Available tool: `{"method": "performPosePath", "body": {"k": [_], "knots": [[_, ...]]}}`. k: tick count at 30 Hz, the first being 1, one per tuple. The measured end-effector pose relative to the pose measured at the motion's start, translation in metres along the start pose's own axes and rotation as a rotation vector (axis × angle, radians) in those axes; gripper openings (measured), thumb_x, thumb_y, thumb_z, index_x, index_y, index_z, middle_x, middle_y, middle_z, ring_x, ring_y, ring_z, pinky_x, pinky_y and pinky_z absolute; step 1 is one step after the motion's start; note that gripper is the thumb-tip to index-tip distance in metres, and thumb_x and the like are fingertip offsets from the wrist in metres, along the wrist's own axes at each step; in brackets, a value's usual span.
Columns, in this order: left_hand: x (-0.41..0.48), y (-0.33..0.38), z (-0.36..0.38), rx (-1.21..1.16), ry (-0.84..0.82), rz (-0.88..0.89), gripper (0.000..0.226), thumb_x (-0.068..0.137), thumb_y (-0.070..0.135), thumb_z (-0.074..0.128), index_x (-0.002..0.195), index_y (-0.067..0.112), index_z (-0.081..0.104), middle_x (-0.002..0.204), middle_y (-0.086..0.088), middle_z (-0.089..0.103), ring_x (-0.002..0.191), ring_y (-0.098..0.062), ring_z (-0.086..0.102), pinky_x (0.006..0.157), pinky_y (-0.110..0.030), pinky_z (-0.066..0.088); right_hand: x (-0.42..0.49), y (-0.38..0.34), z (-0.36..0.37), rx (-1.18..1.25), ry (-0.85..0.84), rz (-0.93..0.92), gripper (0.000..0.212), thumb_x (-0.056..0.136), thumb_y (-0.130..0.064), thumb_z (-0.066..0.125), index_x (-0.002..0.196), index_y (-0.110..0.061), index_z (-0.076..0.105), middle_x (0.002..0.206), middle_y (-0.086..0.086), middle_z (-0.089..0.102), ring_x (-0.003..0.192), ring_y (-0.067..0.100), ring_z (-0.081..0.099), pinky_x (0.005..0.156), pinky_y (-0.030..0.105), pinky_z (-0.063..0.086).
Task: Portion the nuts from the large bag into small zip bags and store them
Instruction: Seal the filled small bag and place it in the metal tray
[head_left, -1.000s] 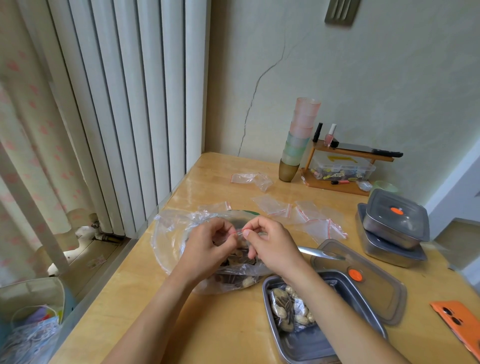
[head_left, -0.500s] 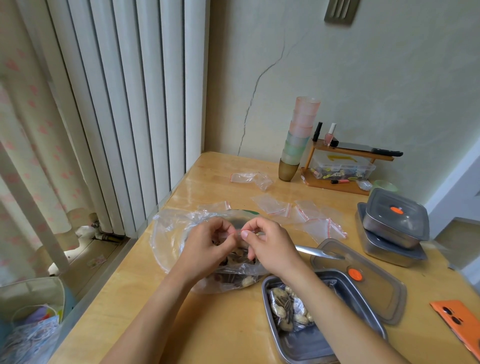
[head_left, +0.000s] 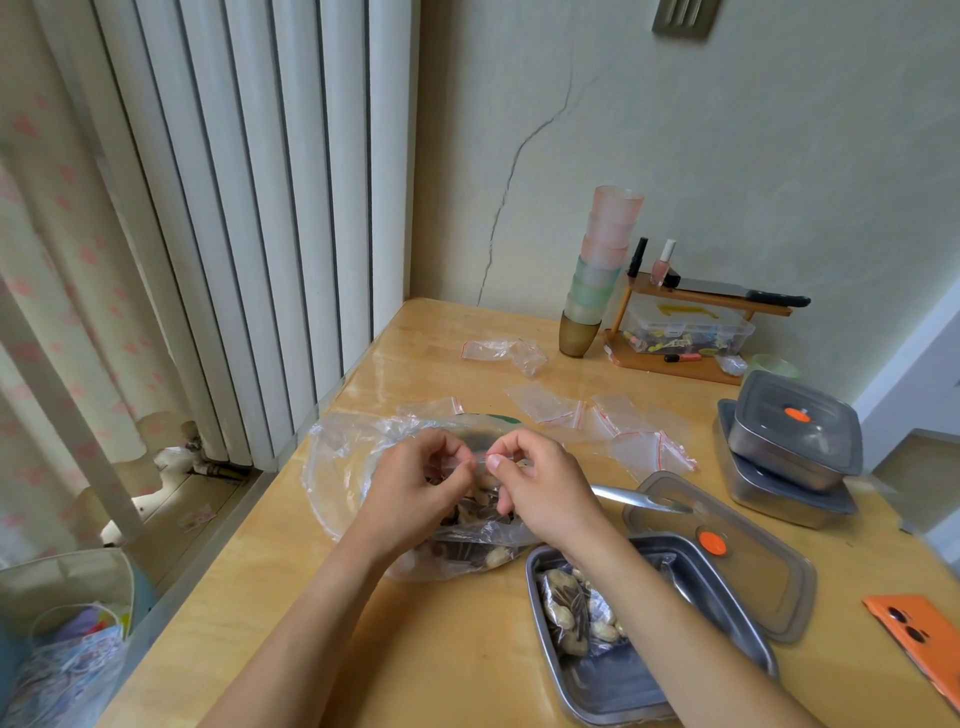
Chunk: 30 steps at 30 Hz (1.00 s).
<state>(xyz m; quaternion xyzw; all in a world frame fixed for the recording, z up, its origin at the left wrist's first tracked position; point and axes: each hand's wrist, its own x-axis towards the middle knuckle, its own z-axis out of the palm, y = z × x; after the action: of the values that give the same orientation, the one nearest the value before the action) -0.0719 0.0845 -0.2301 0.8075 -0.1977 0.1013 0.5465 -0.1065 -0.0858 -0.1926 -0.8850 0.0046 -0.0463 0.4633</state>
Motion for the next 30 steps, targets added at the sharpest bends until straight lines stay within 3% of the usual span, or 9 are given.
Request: {"method": "performPosePath", "body": {"k": [12, 16, 20, 30], "knots": [[-0.0005, 0.0008, -0.0013, -0.003, 0.019, 0.019, 0.015, 0.091, 0.015, 0.072, 0.079, 0.022, 0.067, 0.067, 0.01, 0.065, 0.06, -0.005, 0.055, 0.059, -0.017, 0.043, -0.0007, -0.001, 0.0007, -0.001, -0.004, -0.003, 0.008, 0.103, -0.023, 0.057, 0.097, -0.022, 0.063, 0.064, 0.005, 0.07, 0.051, 0.0, 0.056, 0.059, 0.021, 0.04], [-0.0006, 0.0033, -0.0022, -0.021, 0.0, 0.049, 0.012, 0.092, 0.016, 0.075, 0.081, 0.019, 0.07, 0.07, 0.011, 0.069, 0.063, -0.004, 0.061, 0.062, -0.014, 0.044, 0.0001, 0.0007, -0.0003, 0.023, -0.014, -0.041, 0.006, 0.1, -0.021, 0.063, 0.094, -0.023, 0.064, 0.069, -0.007, 0.066, 0.053, 0.008, 0.061, 0.062, 0.025, 0.049], [-0.0006, 0.0026, -0.0012, -0.03, -0.031, 0.046, 0.011, 0.093, 0.019, 0.074, 0.084, 0.022, 0.07, 0.072, 0.012, 0.069, 0.064, -0.004, 0.062, 0.062, -0.015, 0.045, 0.0006, 0.0015, -0.0026, -0.021, 0.009, -0.064, 0.005, 0.098, -0.021, 0.067, 0.093, -0.019, 0.067, 0.059, -0.022, 0.061, 0.048, 0.009, 0.059, 0.055, 0.018, 0.047], [0.0002, 0.0012, -0.0023, -0.083, -0.003, -0.034, 0.012, 0.093, 0.012, 0.07, 0.085, 0.019, 0.066, 0.068, 0.011, 0.063, 0.059, -0.002, 0.054, 0.058, -0.015, 0.042, 0.0012, 0.0035, -0.0007, 0.0, 0.067, -0.021, 0.006, 0.099, -0.021, 0.065, 0.095, -0.018, 0.067, 0.067, -0.01, 0.06, 0.045, 0.003, 0.057, 0.05, 0.012, 0.042]]}}
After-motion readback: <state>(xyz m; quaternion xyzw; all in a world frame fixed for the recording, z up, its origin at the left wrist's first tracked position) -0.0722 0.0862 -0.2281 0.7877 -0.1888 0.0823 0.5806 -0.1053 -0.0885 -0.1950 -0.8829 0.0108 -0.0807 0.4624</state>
